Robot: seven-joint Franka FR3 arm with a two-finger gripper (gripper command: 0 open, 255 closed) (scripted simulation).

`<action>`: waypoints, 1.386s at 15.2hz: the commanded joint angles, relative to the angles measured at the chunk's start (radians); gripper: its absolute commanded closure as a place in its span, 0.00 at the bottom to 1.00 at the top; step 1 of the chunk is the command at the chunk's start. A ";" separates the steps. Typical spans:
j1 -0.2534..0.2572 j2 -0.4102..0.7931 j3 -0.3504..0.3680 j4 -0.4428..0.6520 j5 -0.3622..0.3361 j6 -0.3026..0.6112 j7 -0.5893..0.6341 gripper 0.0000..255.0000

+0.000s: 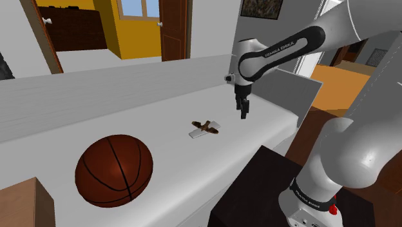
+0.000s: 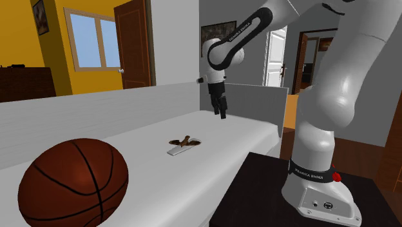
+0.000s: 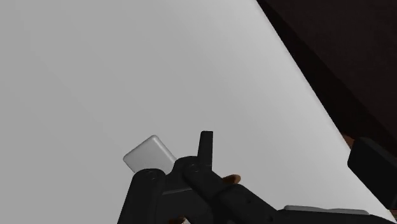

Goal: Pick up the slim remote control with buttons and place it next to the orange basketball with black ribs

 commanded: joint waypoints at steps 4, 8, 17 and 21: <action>0.050 0.214 -0.065 0.071 0.084 0.183 -0.267 0.00; 0.069 0.384 -0.068 0.151 0.208 0.289 -0.497 0.00; -0.002 0.673 0.061 0.341 0.430 0.411 -0.889 0.00; -0.014 0.719 0.078 0.342 0.456 0.453 -0.907 0.00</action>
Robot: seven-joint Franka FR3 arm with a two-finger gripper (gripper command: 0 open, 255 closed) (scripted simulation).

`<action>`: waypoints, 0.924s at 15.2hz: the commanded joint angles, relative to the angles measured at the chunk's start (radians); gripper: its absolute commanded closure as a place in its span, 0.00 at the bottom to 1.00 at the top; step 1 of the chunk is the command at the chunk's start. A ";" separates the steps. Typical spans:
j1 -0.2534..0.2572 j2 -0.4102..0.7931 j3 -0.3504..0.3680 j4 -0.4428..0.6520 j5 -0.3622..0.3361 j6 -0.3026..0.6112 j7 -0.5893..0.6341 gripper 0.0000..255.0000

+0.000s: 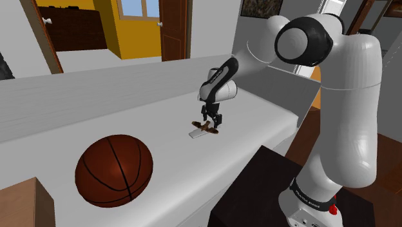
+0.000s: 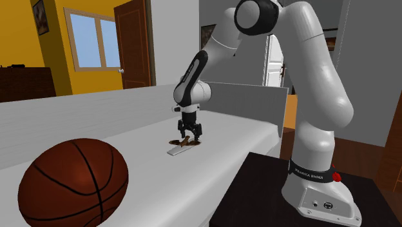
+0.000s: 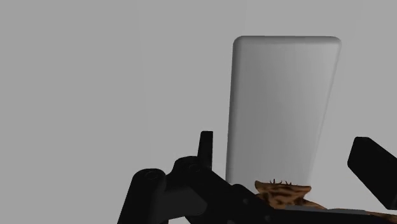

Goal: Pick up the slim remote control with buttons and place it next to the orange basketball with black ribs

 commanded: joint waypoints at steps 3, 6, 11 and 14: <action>-0.011 0.042 0.018 -0.001 0.025 0.042 -0.017 0.00; -0.012 0.042 0.018 -0.001 0.025 0.042 -0.017 0.00; -0.012 0.042 0.018 -0.001 0.025 0.042 -0.017 1.00; -0.011 0.042 0.018 -0.001 0.025 0.042 -0.017 1.00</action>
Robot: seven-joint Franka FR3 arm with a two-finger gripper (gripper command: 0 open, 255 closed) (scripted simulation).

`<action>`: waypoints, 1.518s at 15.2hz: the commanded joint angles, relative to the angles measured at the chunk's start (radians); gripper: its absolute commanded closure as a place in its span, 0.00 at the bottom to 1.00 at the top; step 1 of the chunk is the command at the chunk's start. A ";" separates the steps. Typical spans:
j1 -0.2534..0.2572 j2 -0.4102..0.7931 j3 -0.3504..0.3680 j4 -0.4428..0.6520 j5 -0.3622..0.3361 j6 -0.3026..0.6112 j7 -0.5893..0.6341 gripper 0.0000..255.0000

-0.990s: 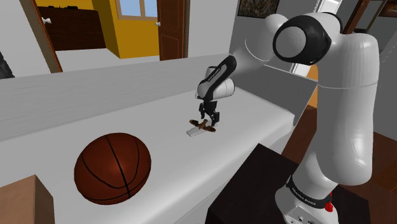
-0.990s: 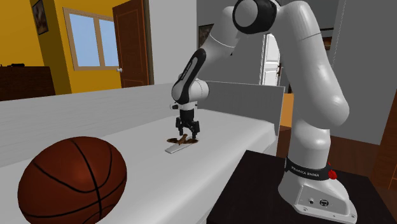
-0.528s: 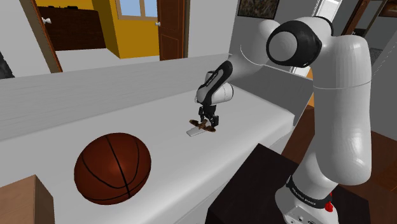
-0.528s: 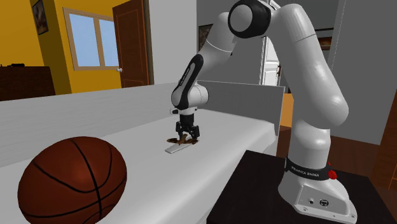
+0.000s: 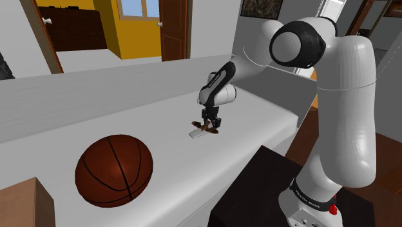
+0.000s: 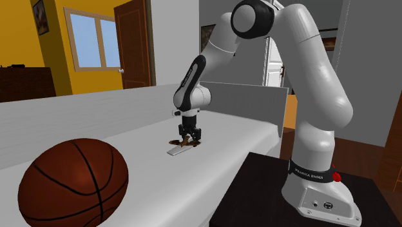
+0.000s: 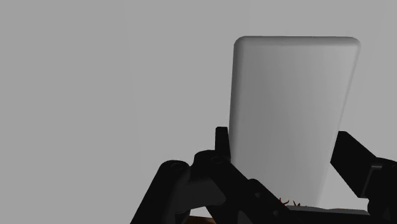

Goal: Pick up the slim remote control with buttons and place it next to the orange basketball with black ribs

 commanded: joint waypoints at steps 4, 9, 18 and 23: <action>0.000 0.000 0.000 0.000 0.000 0.000 0.000 1.00; 0.010 -0.035 -0.014 -0.003 -0.019 -0.030 0.013 1.00; 0.036 -0.136 -0.049 -0.002 -0.079 -0.127 0.054 1.00; 0.046 -0.187 -0.062 0.007 -0.110 -0.184 0.075 1.00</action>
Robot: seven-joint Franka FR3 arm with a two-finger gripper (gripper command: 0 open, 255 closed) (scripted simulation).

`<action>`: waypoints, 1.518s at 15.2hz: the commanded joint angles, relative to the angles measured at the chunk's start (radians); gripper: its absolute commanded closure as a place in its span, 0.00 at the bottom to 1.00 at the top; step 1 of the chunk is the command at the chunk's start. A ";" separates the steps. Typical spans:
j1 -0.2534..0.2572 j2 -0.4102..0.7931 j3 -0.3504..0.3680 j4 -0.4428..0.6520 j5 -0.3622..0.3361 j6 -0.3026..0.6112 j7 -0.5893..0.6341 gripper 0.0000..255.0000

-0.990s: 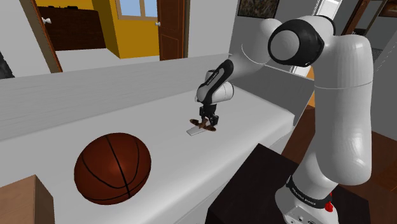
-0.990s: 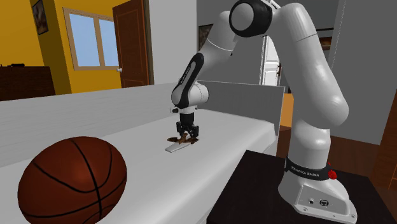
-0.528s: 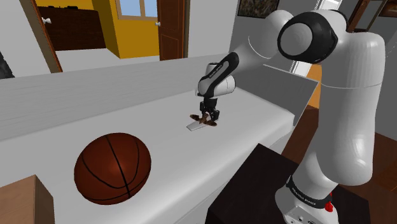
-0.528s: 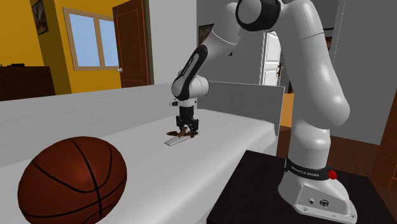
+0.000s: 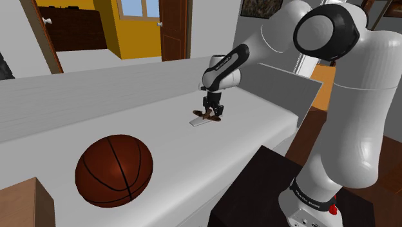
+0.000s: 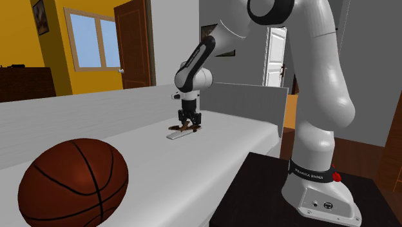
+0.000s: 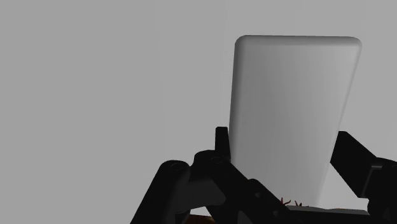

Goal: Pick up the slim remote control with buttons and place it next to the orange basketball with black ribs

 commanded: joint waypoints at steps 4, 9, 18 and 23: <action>0.009 -0.049 -0.011 0.014 -0.030 -0.059 0.021 1.00; 0.015 -0.094 -0.018 0.033 -0.055 -0.119 0.039 1.00; 0.021 -0.163 -0.024 0.082 -0.093 -0.231 0.065 1.00; 0.024 -0.194 -0.025 0.116 -0.108 -0.294 0.076 1.00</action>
